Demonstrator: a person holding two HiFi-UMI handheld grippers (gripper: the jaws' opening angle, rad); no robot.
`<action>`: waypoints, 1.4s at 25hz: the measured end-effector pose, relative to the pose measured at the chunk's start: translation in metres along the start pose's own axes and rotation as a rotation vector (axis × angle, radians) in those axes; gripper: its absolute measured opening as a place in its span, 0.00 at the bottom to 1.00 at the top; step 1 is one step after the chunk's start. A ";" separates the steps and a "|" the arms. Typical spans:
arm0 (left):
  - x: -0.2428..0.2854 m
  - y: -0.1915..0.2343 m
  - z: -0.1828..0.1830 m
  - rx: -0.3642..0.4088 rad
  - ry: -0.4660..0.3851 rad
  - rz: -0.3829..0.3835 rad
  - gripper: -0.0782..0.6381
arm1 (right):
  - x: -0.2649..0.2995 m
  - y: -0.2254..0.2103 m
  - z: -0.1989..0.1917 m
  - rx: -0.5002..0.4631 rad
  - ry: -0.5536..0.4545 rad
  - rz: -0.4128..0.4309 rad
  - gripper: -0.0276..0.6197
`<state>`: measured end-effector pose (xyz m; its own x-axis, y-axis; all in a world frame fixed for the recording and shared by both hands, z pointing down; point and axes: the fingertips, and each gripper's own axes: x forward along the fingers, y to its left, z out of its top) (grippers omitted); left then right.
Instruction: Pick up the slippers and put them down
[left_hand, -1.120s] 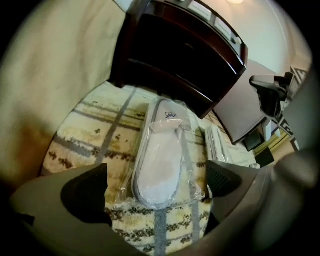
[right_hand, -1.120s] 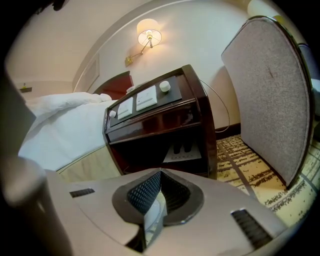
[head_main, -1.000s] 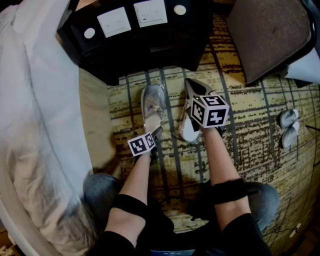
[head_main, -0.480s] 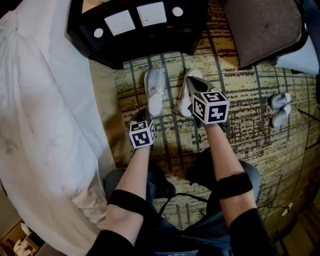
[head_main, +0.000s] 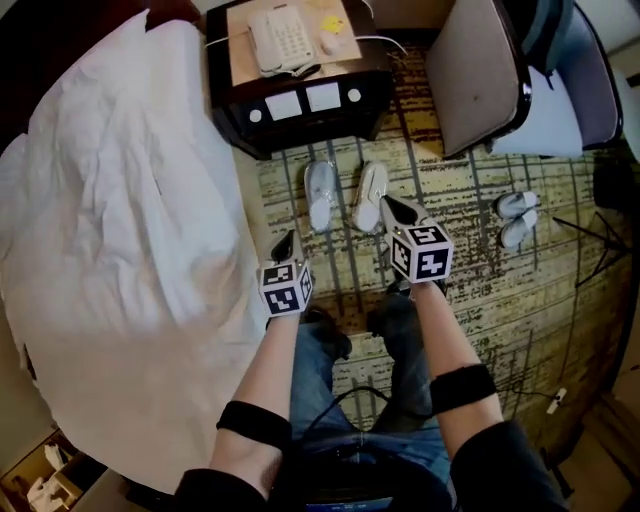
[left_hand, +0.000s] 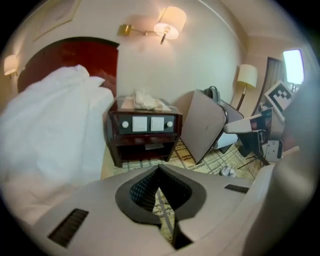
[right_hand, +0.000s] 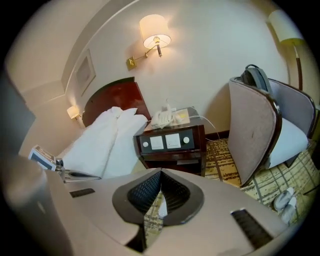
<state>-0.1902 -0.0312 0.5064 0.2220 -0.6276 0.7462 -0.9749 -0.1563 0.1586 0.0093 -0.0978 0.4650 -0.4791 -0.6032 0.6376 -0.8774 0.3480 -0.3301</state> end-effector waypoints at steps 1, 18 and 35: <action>-0.024 -0.005 0.017 0.006 -0.012 -0.006 0.11 | -0.019 0.011 0.012 -0.004 0.002 0.001 0.05; -0.331 -0.029 0.146 0.152 -0.203 -0.064 0.11 | -0.270 0.143 0.092 -0.172 -0.033 0.010 0.05; -0.408 -0.085 0.106 0.128 -0.255 -0.008 0.11 | -0.361 0.129 0.055 -0.171 -0.077 0.023 0.05</action>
<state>-0.1962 0.1575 0.1199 0.2423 -0.7951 0.5559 -0.9667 -0.2467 0.0685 0.0682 0.1256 0.1544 -0.5052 -0.6445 0.5739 -0.8527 0.4752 -0.2170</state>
